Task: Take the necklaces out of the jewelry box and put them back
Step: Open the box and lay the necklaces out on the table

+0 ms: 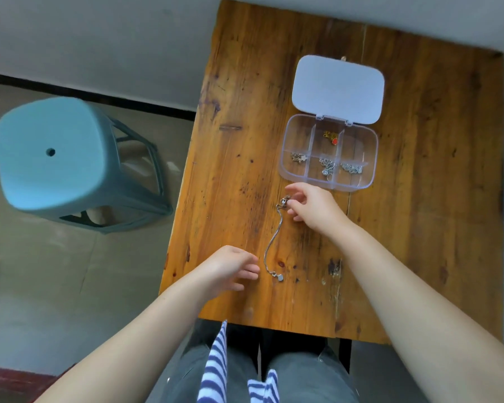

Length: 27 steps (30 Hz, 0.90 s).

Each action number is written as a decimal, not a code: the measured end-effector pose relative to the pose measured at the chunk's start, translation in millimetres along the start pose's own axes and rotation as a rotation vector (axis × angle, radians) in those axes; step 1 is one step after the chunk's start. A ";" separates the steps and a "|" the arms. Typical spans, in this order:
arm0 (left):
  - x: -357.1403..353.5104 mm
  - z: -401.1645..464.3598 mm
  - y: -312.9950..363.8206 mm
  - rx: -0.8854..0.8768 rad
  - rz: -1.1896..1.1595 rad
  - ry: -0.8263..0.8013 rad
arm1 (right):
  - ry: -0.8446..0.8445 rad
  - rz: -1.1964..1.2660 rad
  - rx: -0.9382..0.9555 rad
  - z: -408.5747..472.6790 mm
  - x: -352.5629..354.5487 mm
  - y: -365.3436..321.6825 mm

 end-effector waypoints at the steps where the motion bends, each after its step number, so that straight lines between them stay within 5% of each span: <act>1: -2.1 -0.8 18.4 -0.090 0.093 0.023 | -0.027 -0.012 0.014 -0.7 6.6 -1.6; 4: -20.9 -5.7 87.3 -0.401 0.278 0.105 | 0.002 -0.037 0.065 2.1 44.9 -4.0; 9: -70.1 -17.3 187.5 -0.965 0.636 0.331 | 0.327 -0.178 0.116 28.6 126.0 1.6; 12: -103.0 -6.0 213.8 -1.164 0.851 0.393 | 0.347 -0.360 0.118 55.8 138.1 4.4; 19: -123.6 46.1 227.6 -1.122 1.294 0.523 | 0.282 -0.914 0.266 86.6 110.9 -7.2; 27: -120.3 49.7 221.0 -1.141 1.218 0.446 | 0.229 -0.981 0.285 86.7 96.6 -2.3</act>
Point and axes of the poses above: each hand's wrist, its own z-axis towards the middle knuckle, its own x-axis out of the back of the hand, y = z × x, the point moved 7 cm from there along z, towards the middle knuckle, and after that the axes turned 10 degrees about -z, right-handed, at the moved point
